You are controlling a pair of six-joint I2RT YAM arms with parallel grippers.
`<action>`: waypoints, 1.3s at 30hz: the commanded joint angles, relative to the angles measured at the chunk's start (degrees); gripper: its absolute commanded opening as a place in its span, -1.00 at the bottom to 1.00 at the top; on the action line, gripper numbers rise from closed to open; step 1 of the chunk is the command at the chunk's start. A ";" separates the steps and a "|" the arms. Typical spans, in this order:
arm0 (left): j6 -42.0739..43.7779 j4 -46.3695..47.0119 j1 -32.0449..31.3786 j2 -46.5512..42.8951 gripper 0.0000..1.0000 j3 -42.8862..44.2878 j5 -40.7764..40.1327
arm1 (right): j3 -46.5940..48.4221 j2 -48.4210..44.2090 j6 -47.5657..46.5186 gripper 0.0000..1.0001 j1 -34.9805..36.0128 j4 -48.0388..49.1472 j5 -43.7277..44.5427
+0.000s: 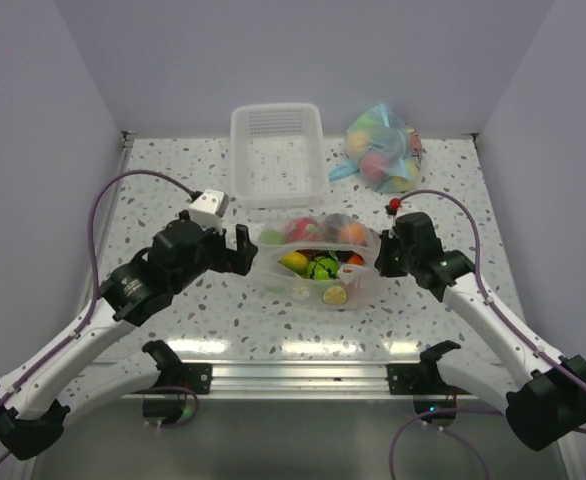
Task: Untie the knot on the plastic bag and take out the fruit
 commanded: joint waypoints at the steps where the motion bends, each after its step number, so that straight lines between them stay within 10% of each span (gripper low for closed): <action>1: 10.35 -6.70 -3.63 2.69 1.00 7.30 -5.39 | 3.75 -0.41 -3.20 -1.00 1.95 -1.65 1.11; 9: 19.15 -5.32 -16.46 17.88 1.00 14.52 -15.39 | 5.69 0.29 -4.70 -1.00 4.24 -3.06 3.40; 25: 25.40 17.45 -16.91 36.79 1.00 8.82 -21.92 | 6.39 -1.28 -4.26 -1.00 6.27 -4.99 3.93; 39: 7.30 11.32 14.19 30.47 0.33 1.79 -20.00 | -1.25 -3.84 6.55 -1.00 1.44 -6.05 11.76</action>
